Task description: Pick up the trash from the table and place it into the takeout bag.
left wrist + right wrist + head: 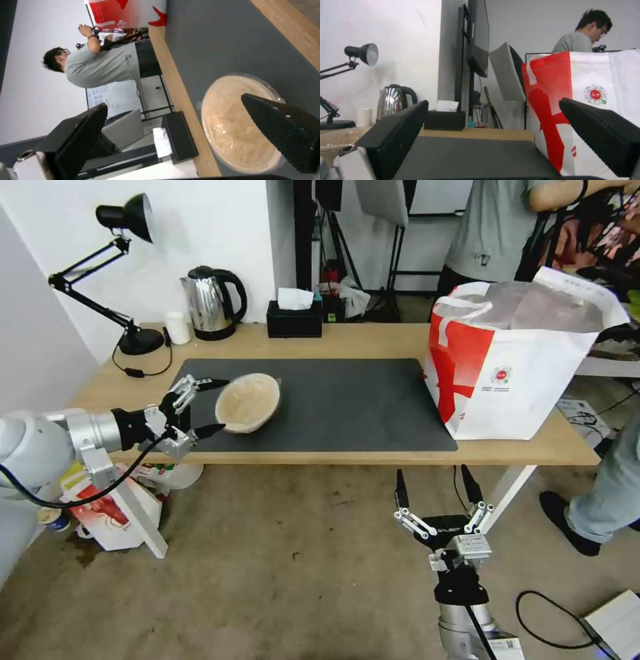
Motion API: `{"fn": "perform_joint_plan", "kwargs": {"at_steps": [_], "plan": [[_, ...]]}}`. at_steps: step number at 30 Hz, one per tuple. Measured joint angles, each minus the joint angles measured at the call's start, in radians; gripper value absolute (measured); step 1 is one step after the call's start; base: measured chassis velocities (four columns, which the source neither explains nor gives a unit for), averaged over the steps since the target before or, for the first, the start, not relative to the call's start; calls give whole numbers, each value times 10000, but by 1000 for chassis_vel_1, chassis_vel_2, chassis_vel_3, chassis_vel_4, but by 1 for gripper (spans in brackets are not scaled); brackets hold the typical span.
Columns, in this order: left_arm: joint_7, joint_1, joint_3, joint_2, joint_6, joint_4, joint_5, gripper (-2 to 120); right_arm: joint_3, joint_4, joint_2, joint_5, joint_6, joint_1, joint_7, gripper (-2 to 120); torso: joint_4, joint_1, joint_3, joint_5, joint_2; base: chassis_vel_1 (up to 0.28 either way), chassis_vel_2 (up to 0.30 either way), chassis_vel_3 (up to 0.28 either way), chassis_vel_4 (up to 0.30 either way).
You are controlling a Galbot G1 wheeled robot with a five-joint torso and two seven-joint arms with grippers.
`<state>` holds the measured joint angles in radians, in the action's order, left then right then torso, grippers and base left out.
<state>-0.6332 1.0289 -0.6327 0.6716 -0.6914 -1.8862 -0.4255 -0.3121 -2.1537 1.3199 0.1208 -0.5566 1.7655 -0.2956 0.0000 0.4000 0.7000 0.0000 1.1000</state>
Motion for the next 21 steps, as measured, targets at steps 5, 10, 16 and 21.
{"fn": "perform_joint_plan", "kwargs": {"at_steps": [5,10,16,21], "plan": [[-85,-97,59,70,-5,85,-23,100,-1,0,0,0,0,0,0,100,-1,0,-1,0,0,0,0,0,0],[-175,130,-247,-41,-5,-125,128,100,-1,0,0,0,0,0,0,100,-2,0,0,-2,-1,0,0,0,0],[-287,537,-1291,-716,99,-674,608,100,0,0,0,0,0,0,0,100,0,0,-1,-1,0,0,0,0,0],[-401,719,-1720,-1134,204,-950,871,100,0,0,0,0,0,0,0,100,0,-1,-1,0,0,0,0,0,0]]}}
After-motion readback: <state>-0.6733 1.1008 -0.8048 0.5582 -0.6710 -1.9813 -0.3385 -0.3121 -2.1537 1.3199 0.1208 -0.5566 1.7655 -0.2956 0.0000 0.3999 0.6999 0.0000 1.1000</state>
